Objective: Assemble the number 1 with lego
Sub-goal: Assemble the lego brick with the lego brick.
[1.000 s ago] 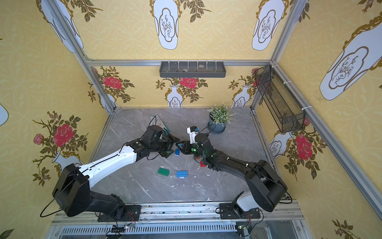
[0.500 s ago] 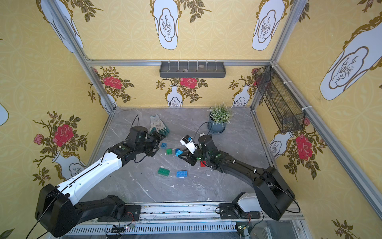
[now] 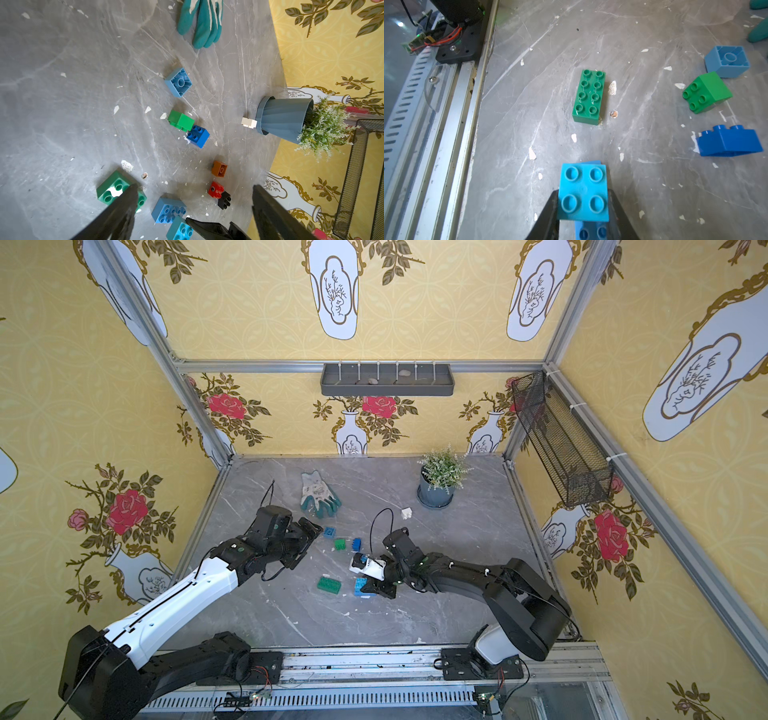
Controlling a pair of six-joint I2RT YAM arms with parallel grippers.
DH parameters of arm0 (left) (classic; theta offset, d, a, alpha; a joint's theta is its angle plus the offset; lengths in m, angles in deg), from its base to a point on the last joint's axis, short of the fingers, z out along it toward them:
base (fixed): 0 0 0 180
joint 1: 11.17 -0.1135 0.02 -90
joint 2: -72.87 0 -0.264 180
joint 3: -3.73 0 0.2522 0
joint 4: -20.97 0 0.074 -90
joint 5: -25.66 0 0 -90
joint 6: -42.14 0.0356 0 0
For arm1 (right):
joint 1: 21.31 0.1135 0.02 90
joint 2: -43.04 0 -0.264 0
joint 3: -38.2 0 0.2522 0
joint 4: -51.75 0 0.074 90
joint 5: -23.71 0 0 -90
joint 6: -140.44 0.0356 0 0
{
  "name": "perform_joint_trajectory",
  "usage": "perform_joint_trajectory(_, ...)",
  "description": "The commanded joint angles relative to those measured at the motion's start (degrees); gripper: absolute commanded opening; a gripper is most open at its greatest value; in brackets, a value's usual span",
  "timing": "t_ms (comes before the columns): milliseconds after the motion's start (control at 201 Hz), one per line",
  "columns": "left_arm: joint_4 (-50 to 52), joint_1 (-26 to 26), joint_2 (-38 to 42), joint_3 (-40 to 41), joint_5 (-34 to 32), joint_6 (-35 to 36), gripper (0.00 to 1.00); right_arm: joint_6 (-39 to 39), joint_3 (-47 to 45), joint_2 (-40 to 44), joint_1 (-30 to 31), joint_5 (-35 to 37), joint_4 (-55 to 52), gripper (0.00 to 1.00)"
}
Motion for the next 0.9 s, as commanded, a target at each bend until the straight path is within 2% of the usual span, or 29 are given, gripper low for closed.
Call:
perform_joint_trajectory(0, 1.0, -0.1, 0.3, 0.5, -1.2, 0.6, 0.87, -3.2, -0.9, -0.3, 0.2, 0.4, 2.1, 0.20)
perform_joint_trajectory(289, 0.9, -0.1, -0.3, 1.1, -0.9, -0.1, 0.87, -4.1, -2.7, -0.8, 0.1, 2.4, 4.9, 0.20)
perform_joint_trajectory(732, 1.3, -0.3, -0.9, 0.9, -0.5, -0.1, 0.87, -5.4, -2.3, -2.8, -0.5, 1.0, 5.9, 0.20)
perform_joint_trajectory(891, 1.2, -0.5, -1.3, 0.8, -0.2, 0.0, 0.87, -5.9, -2.5, -3.3, -0.7, 1.1, 5.4, 0.24)
